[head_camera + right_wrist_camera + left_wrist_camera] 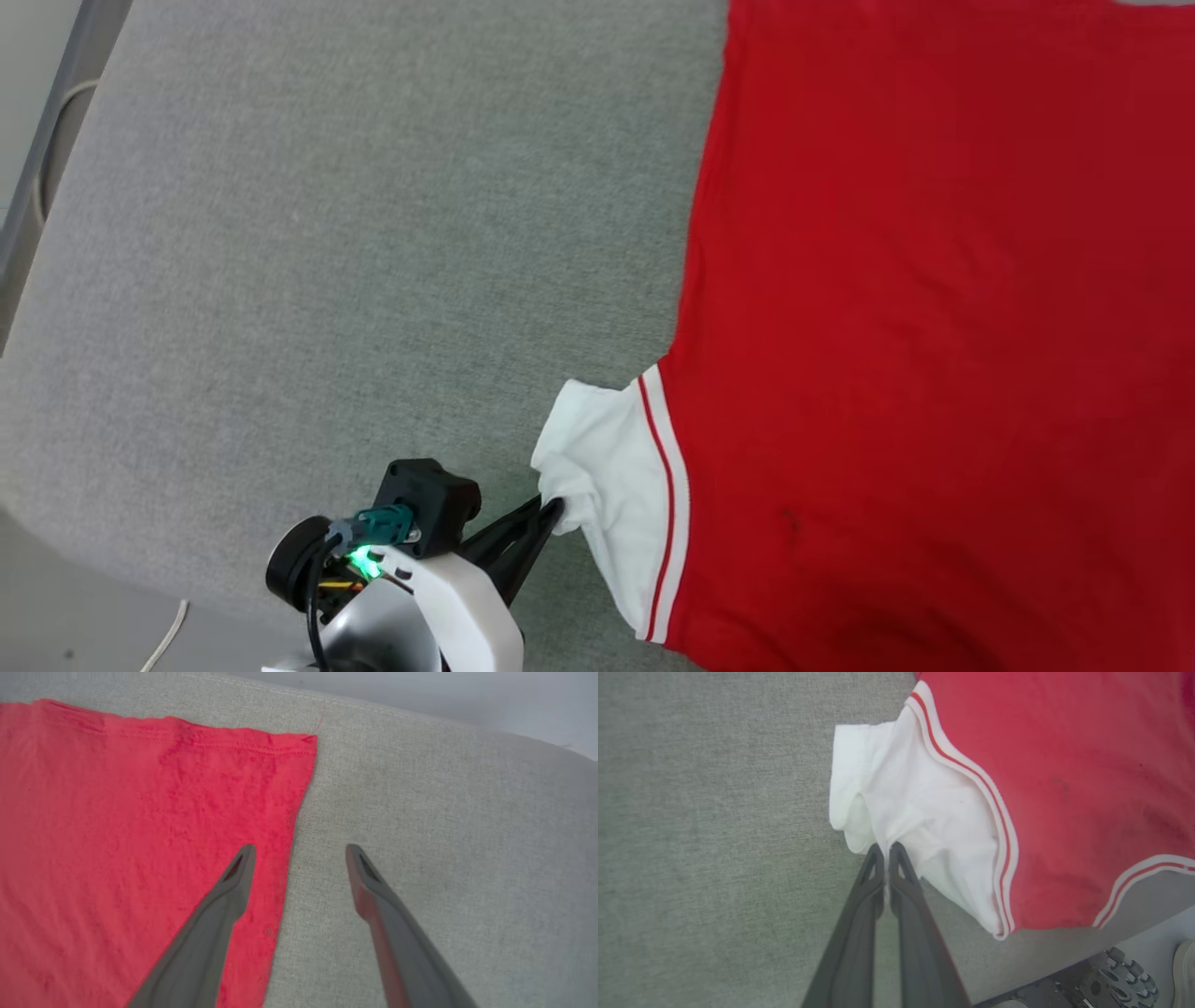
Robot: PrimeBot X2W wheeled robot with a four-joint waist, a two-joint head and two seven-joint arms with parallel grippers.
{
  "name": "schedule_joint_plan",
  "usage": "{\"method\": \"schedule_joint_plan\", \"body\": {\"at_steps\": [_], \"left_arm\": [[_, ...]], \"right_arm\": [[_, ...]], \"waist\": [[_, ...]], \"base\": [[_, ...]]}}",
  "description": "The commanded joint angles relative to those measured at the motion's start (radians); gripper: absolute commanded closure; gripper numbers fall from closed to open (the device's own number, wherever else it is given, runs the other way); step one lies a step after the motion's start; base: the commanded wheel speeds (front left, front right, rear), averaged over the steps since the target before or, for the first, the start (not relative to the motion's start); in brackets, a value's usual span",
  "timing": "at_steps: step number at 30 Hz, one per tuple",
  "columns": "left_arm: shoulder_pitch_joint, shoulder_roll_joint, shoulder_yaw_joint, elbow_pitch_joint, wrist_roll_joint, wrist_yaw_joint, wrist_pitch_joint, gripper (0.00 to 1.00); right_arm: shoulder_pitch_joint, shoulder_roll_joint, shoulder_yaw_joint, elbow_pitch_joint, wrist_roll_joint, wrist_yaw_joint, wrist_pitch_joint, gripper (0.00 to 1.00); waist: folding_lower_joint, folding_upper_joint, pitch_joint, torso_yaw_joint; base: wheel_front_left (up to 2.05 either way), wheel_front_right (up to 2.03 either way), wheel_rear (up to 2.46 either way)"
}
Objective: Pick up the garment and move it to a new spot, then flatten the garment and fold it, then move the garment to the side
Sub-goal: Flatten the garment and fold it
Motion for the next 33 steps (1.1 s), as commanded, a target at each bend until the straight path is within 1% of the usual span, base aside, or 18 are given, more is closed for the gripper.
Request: {"method": "schedule_joint_plan", "body": {"at_steps": [1, 3, 8, 12, 17, 18, 19, 20, 23, 27, 33], "left_arm": [[-0.018, -0.006, -0.006, -0.008, 0.007, -0.007, -0.006, 1.0], [-0.026, -0.012, -0.016, -0.012, 0.011, -0.009, -0.011, 1.0], [-0.036, -0.022, -0.026, -0.008, 0.014, -0.015, -0.025, 1.0], [-0.044, -0.031, -0.032, -0.001, 0.013, -0.014, -0.039, 1.0], [-0.048, -0.037, -0.036, 0.007, 0.015, -0.014, -0.049, 1.0], [-0.049, -0.038, -0.036, 0.009, 0.014, -0.014, -0.05, 1.0], [-0.05, -0.038, -0.037, 0.011, 0.015, -0.015, -0.054, 1.0], [-0.051, -0.039, -0.037, 0.014, 0.015, -0.015, -0.057, 1.0], [-0.055, -0.042, -0.039, 0.021, 0.015, -0.013, -0.062, 1.0], [-0.058, -0.043, -0.037, 0.033, 0.016, -0.01, -0.069, 1.0], [-0.062, -0.036, -0.027, 0.055, 0.009, -0.009, -0.075, 1.0]], "right_arm": [[-0.029, -0.007, -0.009, 0.023, -0.018, -0.001, -0.001, 0.0], [-0.069, -0.012, -0.02, 0.068, -0.054, -0.001, -0.008, 0.0], [-0.099, -0.005, -0.024, 0.125, -0.094, -0.001, -0.03, 0.0], [-0.083, 0.002, -0.006, 0.161, -0.105, -0.001, -0.045, 0.0], [-0.045, 0.002, 0.028, 0.187, -0.092, -0.001, -0.031, 0.0], [-0.038, 0.002, 0.036, 0.191, -0.086, -0.001, -0.025, 0.33], [-0.032, 0.001, 0.043, 0.194, -0.082, -0.001, -0.019, 0.77], [-0.023, -0.001, 0.053, 0.197, -0.074, -0.001, -0.011, 1.0], [-0.002, -0.016, 0.065, 0.196, -0.058, -0.001, 0.004, 1.0], [0.013, -0.033, 0.074, 0.195, -0.048, -0.001, -0.005, 1.0], [0.051, -0.032, 0.097, 0.198, -0.022, -0.001, -0.031, 1.0]], "waist": [[-0.0002, 0.0, 0.053, 0.051], [-0.0002, 0.0, 0.075, 0.075], [-0.0002, 0.0, 0.101, 0.103], [-0.0002, 0.0, 0.11, 0.115], [-0.0002, 0.0, 0.117, 0.124], [-0.0002, 0.0, 0.119, 0.125], [-0.0002, 0.0, 0.12, 0.126], [-0.0002, 0.0, 0.121, 0.127], [-0.0002, 0.0, 0.122, 0.127], [-0.0002, 0.0, 0.11, 0.118], [-0.0002, 0.0, 0.057, 0.076]], "base": [[0.0, 0.0, 0.0], [0.0, 0.0, 0.0], [0.0, 0.0, 0.0], [0.0, 0.0, 0.0], [0.0, 0.0, 0.0], [0.0, 0.0, 0.0], [0.0, 0.0, 0.0], [0.0, 0.0, 0.0], [0.0, 0.0, 0.0], [0.0, 0.0, 0.0], [0.0, 0.0, 0.0]]}}
